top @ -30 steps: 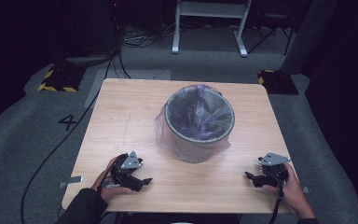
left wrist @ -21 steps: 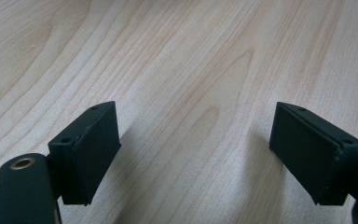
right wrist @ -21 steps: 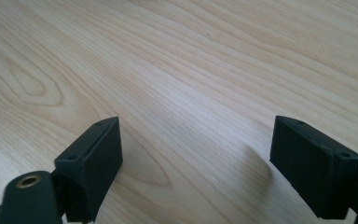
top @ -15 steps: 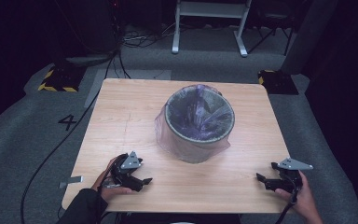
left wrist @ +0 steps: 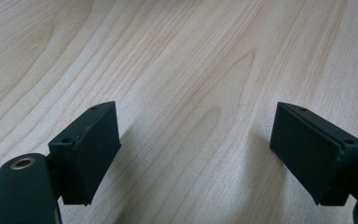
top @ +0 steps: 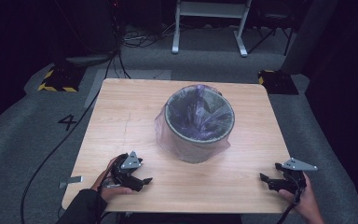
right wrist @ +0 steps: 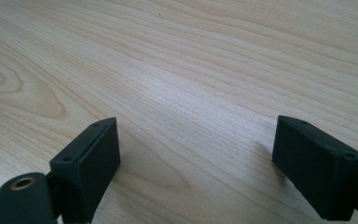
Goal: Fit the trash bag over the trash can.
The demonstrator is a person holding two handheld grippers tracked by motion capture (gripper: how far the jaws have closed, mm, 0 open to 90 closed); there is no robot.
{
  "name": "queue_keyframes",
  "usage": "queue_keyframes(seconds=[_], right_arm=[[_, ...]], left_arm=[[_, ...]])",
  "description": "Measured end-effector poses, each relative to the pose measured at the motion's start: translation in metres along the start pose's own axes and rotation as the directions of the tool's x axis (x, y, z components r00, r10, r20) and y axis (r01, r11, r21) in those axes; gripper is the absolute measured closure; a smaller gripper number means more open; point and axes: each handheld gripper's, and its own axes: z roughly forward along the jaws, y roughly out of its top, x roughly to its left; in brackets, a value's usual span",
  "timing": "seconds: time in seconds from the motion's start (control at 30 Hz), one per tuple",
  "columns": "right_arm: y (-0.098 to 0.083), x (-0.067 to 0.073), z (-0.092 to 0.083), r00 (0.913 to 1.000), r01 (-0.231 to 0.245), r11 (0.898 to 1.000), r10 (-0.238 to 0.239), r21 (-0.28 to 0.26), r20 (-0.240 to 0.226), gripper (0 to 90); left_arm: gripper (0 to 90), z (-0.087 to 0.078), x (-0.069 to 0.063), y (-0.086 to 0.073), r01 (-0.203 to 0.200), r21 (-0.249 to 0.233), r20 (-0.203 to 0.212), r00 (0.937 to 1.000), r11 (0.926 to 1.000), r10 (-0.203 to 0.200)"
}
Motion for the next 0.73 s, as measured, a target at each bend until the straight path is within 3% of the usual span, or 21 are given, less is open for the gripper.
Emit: queue_keyframes(seconds=[0.73], right_arm=[[-0.0004, 0.0001, -0.0003, 1.0, -0.001, 1.0, 0.001, -0.001, 0.005, 15.0]], left_arm=[[15.4, 0.0012, 0.0024, 0.0011, -0.002, -0.003, 0.005, 1.0, 1.0, 0.002]])
